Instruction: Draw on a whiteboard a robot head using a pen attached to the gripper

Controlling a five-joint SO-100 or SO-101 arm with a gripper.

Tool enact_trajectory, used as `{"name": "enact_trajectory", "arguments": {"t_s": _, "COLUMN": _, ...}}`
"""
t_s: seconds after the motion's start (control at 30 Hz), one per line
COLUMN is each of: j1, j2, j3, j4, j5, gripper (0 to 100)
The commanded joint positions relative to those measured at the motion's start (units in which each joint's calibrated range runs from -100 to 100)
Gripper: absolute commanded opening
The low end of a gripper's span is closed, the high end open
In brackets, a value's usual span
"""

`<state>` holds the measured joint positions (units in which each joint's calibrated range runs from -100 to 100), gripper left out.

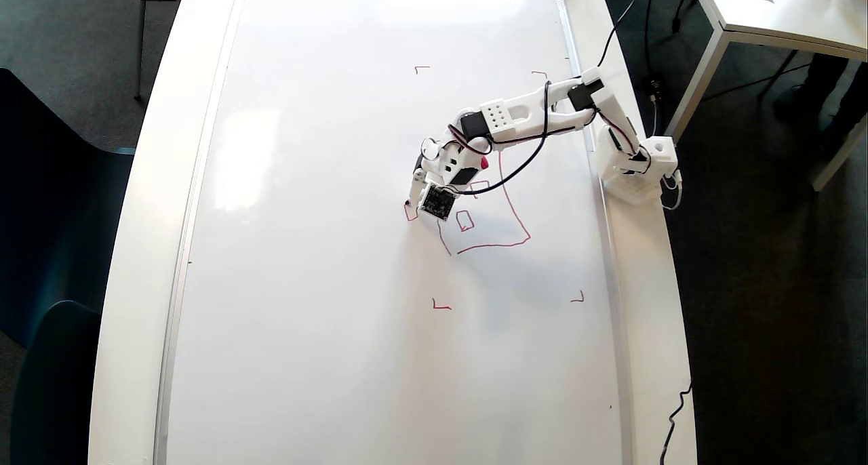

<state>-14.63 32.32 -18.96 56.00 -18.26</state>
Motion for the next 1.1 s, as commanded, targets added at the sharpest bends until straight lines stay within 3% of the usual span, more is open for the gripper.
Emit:
{"name": "enact_trajectory", "arguments": {"t_s": 0.0, "j1": 0.4, "j2": -1.2, "j3": 0.0, "j4": 3.3, "j5": -0.1, "gripper": 1}}
{"name": "enact_trajectory", "arguments": {"t_s": 1.07, "j1": -2.9, "j2": -2.2, "j3": 0.1, "j4": 5.8, "j5": -2.0, "gripper": 1}}
